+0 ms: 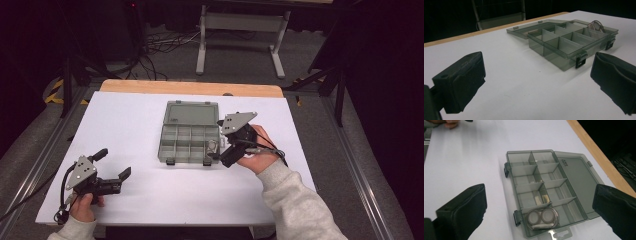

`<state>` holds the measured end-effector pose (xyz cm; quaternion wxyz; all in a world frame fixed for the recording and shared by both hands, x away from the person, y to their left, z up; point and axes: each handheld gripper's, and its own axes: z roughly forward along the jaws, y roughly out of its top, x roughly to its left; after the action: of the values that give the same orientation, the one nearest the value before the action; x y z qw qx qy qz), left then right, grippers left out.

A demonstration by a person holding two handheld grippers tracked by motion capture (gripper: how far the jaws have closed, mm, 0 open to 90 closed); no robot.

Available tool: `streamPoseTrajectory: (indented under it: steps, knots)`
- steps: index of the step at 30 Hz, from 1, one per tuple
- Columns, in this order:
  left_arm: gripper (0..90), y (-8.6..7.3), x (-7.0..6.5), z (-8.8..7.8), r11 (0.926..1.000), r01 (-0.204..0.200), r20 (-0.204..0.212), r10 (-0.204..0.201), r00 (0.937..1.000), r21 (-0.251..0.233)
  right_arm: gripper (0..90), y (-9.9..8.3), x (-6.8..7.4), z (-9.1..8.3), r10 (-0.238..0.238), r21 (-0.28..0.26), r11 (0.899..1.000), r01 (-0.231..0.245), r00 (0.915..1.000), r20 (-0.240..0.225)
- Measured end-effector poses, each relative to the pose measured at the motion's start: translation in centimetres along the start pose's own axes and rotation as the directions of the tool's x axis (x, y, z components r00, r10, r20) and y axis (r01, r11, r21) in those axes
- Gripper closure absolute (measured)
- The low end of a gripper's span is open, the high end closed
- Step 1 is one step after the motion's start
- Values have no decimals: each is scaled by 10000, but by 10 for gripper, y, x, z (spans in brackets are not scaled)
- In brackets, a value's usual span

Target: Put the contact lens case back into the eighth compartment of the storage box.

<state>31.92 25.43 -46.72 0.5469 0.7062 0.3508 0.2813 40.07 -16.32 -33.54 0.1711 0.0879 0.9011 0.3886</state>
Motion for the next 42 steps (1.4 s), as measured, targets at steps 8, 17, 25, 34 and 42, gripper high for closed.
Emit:
streamPoseTrajectory:
  steps: [8, 17, 25, 34, 42]
  knots:
    - [4, 0, 0, 0, 10000, -11, -16, 11, 10000, 1, 2, -12, 14, -17, 598, -586, 9967, -565, 9967, 557]
    - [4, 0, 0, 0, 10000, -21, -22, 21, 10000, -8, 2, -40, 30, -25, 1283, -1279, 9850, -1155, 9870, 968]
    - [4, 0, -1, 0, 10000, -23, -39, 23, 10000, 3, 2, -90, 46, -31, 2211, -2483, 9507, -1856, 9674, 1235]
    - [3, 0, -1, 0, 10000, -34, -43, 34, 10000, -30, 1, -142, 58, -28, 3065, -3071, 9185, -2491, 9391, 1551]
    - [3, 0, -1, -1, 10000, -48, -47, 48, 10000, -29, 2, -159, 60, -27, 3597, -3406, 8945, -2894, 9185, 1642]
